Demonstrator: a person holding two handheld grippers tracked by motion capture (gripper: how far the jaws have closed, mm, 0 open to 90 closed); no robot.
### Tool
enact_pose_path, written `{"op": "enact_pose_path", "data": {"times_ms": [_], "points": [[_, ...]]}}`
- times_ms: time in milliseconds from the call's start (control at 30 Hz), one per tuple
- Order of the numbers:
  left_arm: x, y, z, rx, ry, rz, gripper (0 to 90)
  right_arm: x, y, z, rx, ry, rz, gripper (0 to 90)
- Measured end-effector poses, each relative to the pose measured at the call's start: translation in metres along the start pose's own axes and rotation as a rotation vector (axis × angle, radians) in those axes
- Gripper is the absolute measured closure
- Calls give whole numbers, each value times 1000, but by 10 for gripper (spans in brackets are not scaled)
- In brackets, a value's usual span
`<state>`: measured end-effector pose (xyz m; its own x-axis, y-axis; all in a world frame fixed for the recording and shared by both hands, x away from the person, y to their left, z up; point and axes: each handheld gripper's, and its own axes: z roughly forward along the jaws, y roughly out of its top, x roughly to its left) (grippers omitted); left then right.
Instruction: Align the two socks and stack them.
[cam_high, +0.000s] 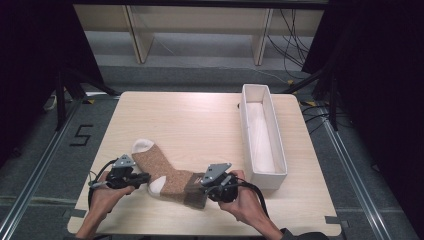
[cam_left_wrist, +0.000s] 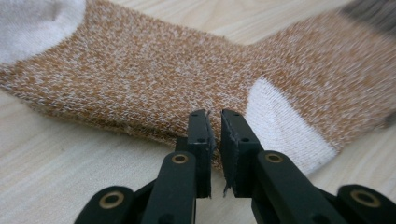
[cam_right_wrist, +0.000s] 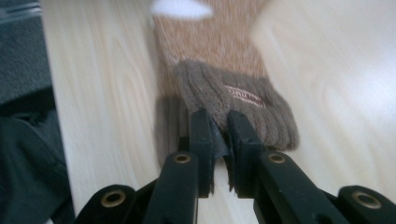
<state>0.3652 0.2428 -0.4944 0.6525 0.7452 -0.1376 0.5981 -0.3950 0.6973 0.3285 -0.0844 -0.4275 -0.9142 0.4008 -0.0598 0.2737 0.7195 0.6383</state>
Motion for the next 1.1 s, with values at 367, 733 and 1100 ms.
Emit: {"op": "enact_pose_path", "data": {"times_ms": [367, 733, 1100], "points": [[6, -3, -3, -32, 6, -34, 821, 22, -30, 39, 111, 99, -22, 810], [13, 2, -18, -73, 43, -67, 784, 17, -25, 25, 67, 109, 38, 628], [12, 15, -13, -99, 72, -39, 786, -13, -24, 6, -15, 26, 178, 511]]}}
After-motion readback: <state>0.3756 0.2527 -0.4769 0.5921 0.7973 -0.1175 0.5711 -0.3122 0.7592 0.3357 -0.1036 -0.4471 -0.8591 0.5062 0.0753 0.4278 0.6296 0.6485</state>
